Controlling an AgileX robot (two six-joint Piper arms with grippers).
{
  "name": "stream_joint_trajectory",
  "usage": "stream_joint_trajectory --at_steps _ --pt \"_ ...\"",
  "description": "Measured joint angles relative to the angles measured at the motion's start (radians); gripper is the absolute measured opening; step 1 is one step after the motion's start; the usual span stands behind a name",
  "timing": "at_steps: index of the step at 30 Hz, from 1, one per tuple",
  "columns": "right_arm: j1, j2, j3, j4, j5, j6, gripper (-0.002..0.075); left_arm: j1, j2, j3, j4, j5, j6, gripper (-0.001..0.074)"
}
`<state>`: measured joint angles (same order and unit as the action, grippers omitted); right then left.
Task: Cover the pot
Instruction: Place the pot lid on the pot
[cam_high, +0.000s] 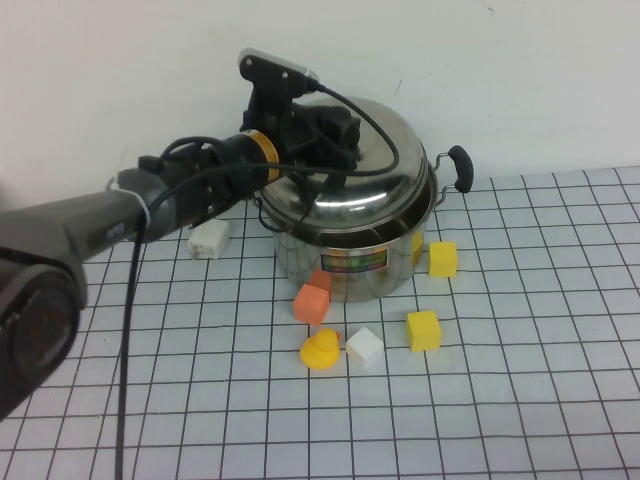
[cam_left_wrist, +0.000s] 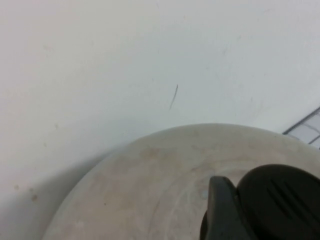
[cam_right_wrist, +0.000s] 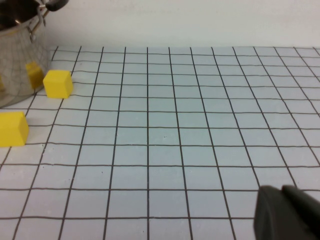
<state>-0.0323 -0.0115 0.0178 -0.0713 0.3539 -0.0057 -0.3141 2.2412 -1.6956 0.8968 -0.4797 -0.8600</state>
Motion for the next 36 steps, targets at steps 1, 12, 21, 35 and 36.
stream_joint_trajectory --at_steps 1,12,21,35,36 --pt "0.0 0.0 0.0 0.0 0.0 0.0 0.0009 0.0 0.013 -0.008 0.006 0.0 -0.005 0.033" --pt "0.0 0.0 0.0 0.0 0.0 0.0 0.0009 0.0 0.053 -0.019 0.017 -0.012 -0.021 0.033" --pt "0.0 0.0 0.0 0.0 0.0 0.0 0.0009 -0.029 0.053 -0.059 0.044 0.066 -0.033 0.033" --pt "0.0 0.0 0.0 0.0 0.0 0.0 0.0009 -0.05 0.082 -0.083 0.042 0.071 -0.061 0.033" --pt "0.0 0.0 0.0 0.0 0.0 0.0 0.0009 -0.05 0.082 -0.083 0.042 0.069 -0.059 0.033"
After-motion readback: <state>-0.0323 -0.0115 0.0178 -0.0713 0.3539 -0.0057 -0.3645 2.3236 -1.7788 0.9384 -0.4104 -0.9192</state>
